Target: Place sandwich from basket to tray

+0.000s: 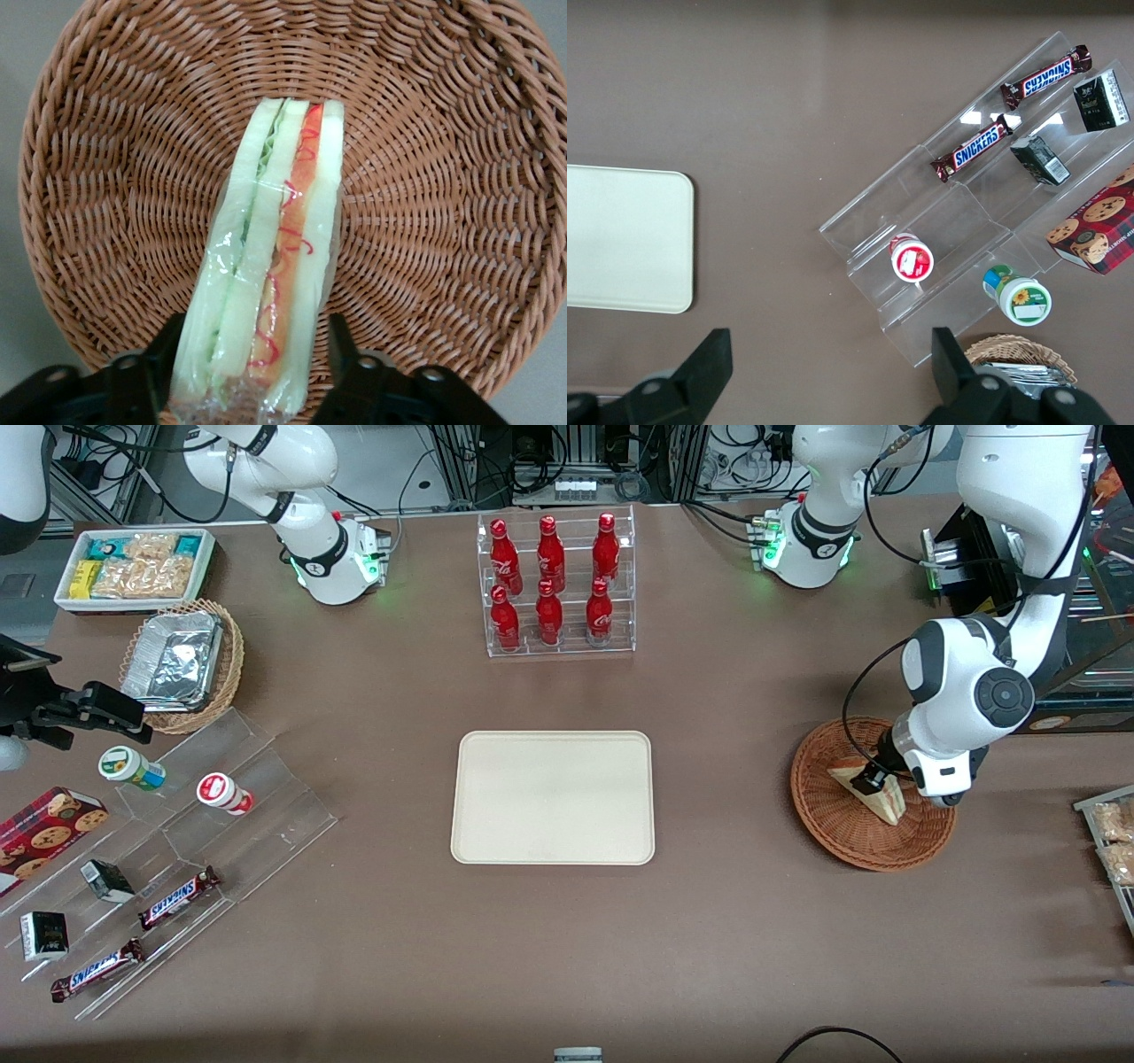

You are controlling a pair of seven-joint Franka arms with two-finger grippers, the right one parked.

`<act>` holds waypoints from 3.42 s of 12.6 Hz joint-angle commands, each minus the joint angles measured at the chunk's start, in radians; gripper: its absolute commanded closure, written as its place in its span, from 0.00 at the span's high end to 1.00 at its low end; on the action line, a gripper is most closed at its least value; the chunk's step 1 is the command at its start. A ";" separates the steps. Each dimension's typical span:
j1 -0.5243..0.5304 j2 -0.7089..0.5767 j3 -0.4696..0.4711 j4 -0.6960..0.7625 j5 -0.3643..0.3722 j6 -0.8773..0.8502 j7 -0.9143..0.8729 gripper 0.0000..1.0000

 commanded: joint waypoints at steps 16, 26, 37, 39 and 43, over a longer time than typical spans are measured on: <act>-0.559 0.176 -0.015 0.684 0.085 -0.575 -0.022 0.13; -0.699 0.409 -0.039 0.712 0.126 -0.190 -0.004 0.17; -0.707 0.423 -0.035 0.713 0.140 -0.176 -0.022 1.00; -0.696 0.334 -0.031 0.715 0.125 -0.293 -0.024 1.00; -0.626 0.125 -0.028 0.713 0.125 -0.505 -0.029 1.00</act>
